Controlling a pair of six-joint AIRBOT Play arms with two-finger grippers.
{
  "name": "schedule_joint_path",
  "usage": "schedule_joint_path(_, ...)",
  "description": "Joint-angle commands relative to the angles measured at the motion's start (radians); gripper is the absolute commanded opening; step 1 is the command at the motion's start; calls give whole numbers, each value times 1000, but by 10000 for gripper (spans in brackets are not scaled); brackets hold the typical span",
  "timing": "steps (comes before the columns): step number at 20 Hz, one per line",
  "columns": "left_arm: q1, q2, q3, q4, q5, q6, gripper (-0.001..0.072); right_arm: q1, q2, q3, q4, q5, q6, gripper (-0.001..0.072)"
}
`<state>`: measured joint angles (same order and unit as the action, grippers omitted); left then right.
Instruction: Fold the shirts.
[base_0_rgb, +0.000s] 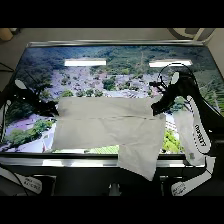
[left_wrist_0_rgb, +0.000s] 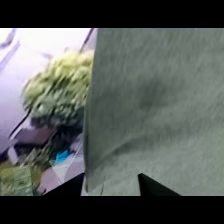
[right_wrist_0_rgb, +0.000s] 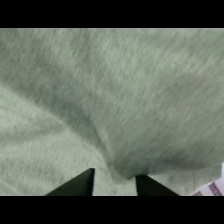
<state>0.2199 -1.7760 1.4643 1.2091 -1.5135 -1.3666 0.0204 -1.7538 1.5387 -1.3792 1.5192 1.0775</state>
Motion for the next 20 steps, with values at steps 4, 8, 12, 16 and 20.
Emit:
schedule_joint_path(4,60,89,38,21,-76,-63,528,-13,125,6,-208,127,-90,472)
schedule_joint_path(8,108,296,-212,91,-32,-66,507,-160,267,-175,-39,130,-44,450)
schedule_joint_path(12,118,496,-638,64,134,-7,507,-190,445,-495,4,12,-81,419)
schedule_joint_path(16,115,529,-773,29,179,21,507,-190,494,-585,7,-20,-107,419)
schedule_joint_path(20,115,524,-790,15,213,18,507,-190,494,-585,7,-36,-114,390)
